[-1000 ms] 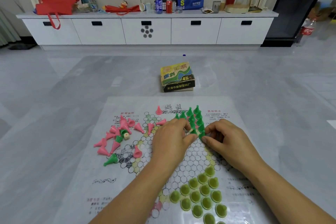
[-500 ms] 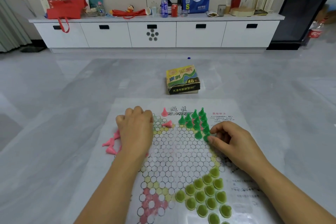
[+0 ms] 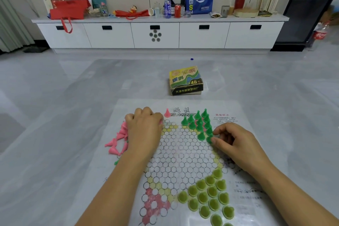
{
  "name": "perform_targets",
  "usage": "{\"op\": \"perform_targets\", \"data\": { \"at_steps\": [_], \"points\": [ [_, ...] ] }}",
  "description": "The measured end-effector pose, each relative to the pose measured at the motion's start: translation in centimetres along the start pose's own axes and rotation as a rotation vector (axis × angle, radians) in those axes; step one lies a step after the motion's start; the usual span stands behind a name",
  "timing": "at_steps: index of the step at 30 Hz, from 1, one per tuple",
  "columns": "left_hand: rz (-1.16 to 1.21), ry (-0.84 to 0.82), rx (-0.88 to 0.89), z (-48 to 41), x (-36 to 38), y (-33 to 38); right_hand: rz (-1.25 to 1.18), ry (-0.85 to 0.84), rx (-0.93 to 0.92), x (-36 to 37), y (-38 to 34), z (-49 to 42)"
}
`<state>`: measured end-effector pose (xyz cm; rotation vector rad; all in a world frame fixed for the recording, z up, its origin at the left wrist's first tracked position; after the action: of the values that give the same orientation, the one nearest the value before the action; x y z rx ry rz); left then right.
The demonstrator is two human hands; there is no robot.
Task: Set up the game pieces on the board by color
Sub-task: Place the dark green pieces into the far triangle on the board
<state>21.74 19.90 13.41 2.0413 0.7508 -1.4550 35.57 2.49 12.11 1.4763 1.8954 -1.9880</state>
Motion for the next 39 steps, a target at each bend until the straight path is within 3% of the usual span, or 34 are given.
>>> {"op": "perform_targets", "data": {
  "at_steps": [3, 6, 8, 11, 17, 25, 32, 39],
  "points": [
    [0.166, -0.041, -0.081, -0.4, -0.9, -1.0, -0.022, 0.003, 0.004, 0.0, -0.1, 0.0],
    [0.429, 0.107, -0.216, -1.1, -3.1, -3.9, -0.048, 0.015, 0.008, -0.1, -0.1, 0.0],
    [0.472, 0.185, -0.291, -1.3, -4.6, -6.6, -0.052, 0.017, 0.012, -0.1, -0.1, 0.1],
    [0.449, 0.094, -0.325, -0.6, -5.4, -9.5, -0.056, 0.012, 0.02, -0.1, -0.1, 0.0],
    [0.59, -0.205, -0.235, 2.6, -4.4, -8.6, -0.048, 0.018, 0.03, -0.1, -0.4, 0.1],
    [0.217, -0.105, -0.196, 4.0, -3.1, -6.2, -0.066, 0.024, 0.047, -0.2, -0.3, 0.1],
    [0.369, 0.002, -0.117, 3.4, -4.3, -5.0, -0.063, 0.021, 0.055, -0.1, -0.2, 0.1],
    [0.425, -0.235, 0.153, 1.7, -3.0, 2.0, -0.072, 0.016, 0.061, -0.1, -0.3, 0.1]
  ]
}}
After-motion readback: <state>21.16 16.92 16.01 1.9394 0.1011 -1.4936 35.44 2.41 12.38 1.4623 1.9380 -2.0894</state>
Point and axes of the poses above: each hand's wrist, its own z-axis away from the middle knuckle, its own x-axis out of the palm, y = z × x, the point moved 4 cm from there along -z, towards the middle knuckle, and after that the axes turned 5 degrees about -z, right-handed, at the moved point
